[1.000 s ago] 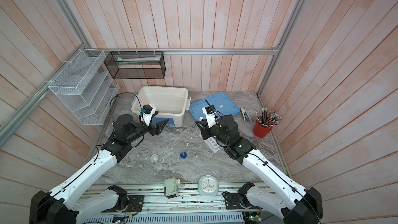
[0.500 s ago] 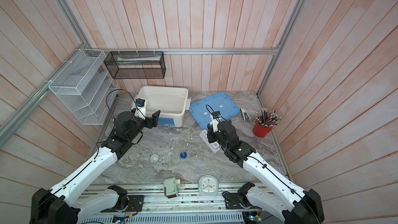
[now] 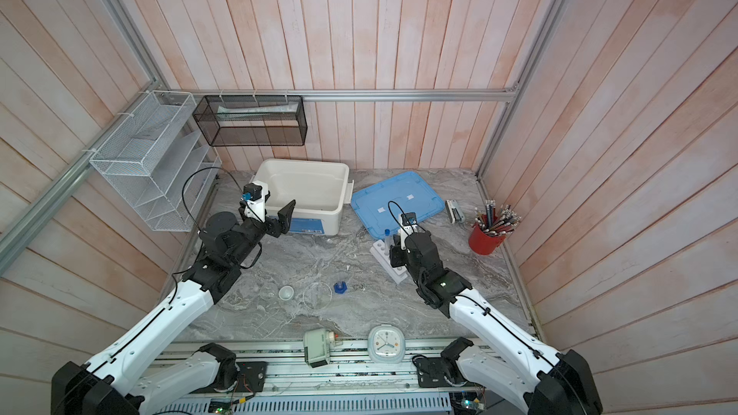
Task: Organize the chemistry lab equipment
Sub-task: 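Lower the glass tube into a hole of the white rack with the right gripper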
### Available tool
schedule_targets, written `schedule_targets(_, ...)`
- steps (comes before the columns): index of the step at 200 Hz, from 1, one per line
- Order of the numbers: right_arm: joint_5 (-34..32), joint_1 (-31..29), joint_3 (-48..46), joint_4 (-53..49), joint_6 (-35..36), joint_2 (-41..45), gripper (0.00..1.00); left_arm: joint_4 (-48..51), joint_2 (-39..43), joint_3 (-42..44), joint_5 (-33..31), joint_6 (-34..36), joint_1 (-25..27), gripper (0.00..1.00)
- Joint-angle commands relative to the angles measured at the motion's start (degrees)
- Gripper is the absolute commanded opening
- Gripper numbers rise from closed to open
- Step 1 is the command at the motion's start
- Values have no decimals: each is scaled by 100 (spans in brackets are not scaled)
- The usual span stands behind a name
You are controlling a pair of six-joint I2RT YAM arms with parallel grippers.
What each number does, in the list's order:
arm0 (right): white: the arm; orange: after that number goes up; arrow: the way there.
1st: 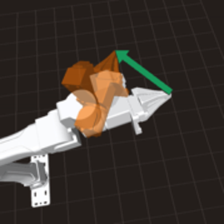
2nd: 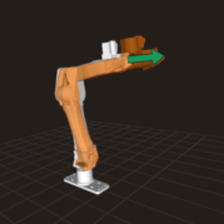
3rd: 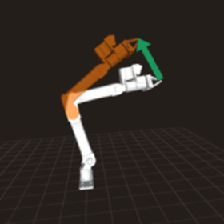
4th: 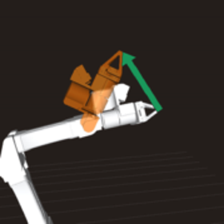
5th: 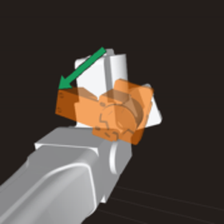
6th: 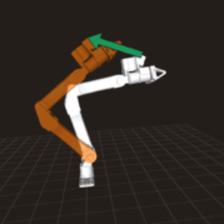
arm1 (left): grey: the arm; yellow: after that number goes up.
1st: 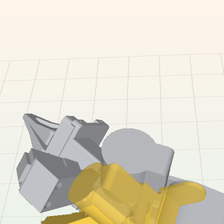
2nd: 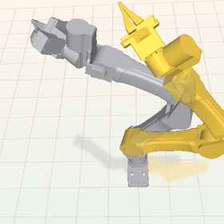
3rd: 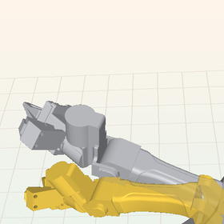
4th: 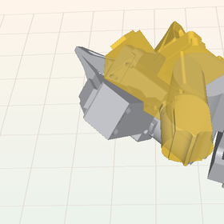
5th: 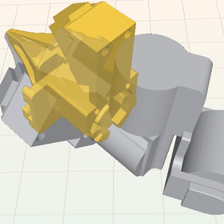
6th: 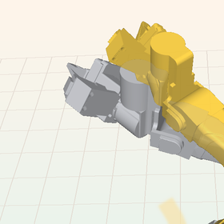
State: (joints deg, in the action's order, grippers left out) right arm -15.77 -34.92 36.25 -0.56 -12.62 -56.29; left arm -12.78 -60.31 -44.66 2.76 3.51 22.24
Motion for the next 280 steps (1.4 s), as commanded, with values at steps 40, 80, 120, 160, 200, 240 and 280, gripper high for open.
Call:
schedule_targets(40, -68, 45, -45, 567, -145, -263, 5, -78, -37, 175, 727, 168, -18, 82)
schedule_targets(80, -102, 47, -72, 603, -183, -382, 5, 43, -178, 124, 1067, 116, -18, 82)
schedule_targets(120, -134, 56, -212, 661, -214, -308, 5, 89, -270, 85, 1288, 71, -18, 82)
schedule_targets(160, -77, 83, -280, 807, -241, -345, 5, 104, -296, 72, 1337, 71, -18, 82)
schedule_targets(200, -63, 99, -318, 898, -239, -409, 5, 123, -286, 76, 1350, 81, -18, 82)
schedule_targets(240, -60, 117, -404, 1019, -224, -490, 5, 130, -297, 71, 1357, 89, -18, 82)
schedule_targets(280, -58, 116, -449, 1140, -241, -566, 5, 142, -278, 89, 1350, 119, -18, 82)
